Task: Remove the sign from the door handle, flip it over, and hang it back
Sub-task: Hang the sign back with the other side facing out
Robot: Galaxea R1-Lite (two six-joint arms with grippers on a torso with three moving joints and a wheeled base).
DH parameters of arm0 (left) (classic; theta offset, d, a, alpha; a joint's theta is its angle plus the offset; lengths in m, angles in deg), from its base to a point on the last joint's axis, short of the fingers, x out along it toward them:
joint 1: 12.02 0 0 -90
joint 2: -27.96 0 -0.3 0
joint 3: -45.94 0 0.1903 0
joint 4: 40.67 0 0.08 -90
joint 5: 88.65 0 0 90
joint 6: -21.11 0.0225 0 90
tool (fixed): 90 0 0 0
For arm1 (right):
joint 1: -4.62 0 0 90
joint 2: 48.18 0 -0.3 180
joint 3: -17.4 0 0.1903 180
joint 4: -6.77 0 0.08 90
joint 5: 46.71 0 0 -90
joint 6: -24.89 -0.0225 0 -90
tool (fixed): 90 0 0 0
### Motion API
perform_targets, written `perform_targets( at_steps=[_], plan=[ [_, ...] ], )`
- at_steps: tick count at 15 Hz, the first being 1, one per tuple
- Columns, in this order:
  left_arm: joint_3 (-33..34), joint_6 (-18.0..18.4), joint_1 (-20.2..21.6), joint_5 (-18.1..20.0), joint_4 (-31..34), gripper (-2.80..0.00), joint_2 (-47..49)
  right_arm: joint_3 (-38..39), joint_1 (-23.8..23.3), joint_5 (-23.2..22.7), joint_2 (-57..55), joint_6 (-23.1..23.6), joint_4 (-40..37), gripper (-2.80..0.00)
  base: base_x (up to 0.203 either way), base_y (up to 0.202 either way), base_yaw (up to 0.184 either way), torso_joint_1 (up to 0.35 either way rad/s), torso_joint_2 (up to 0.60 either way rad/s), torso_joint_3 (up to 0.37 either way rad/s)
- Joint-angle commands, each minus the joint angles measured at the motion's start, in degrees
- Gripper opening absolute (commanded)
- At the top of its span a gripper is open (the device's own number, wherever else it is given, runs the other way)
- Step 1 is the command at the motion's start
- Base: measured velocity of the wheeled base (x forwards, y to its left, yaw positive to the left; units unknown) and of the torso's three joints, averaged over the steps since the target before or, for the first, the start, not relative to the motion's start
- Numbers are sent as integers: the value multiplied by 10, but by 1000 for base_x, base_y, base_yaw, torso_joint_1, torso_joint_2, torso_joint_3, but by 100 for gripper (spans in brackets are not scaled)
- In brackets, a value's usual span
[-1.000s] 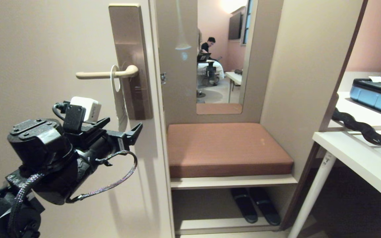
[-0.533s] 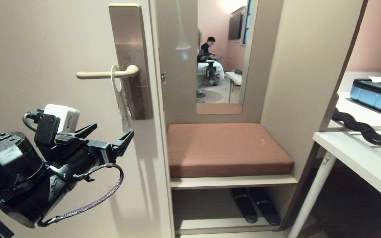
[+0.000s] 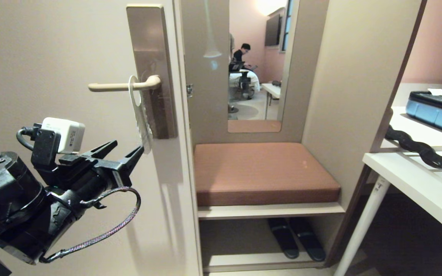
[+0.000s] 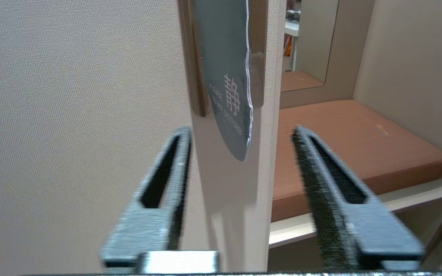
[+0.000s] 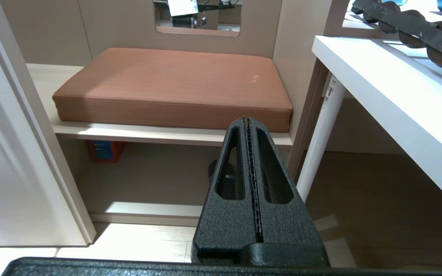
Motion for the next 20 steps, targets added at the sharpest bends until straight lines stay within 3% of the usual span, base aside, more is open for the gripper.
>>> perform_targets(
  at_steps=[1,9,13,20],
  plan=[
    [2,0,-1,-2,-3,-280,-8,0,1,0,0,0,0,-280,0,0,0,0,0,0],
    [25,-2,1,-2,-3,-280,-23,0,0,0,0,0,0,-280,0,0,0,0,0,0],
    [16,-3,24,-1,-2,-280,-12,0,0,0,0,0,0,-280,0,0,0,0,0,0],
    [-81,-3,29,-2,-1,-280,52,0,0,0,0,0,0,-280,0,0,0,0,0,0]
  ],
)
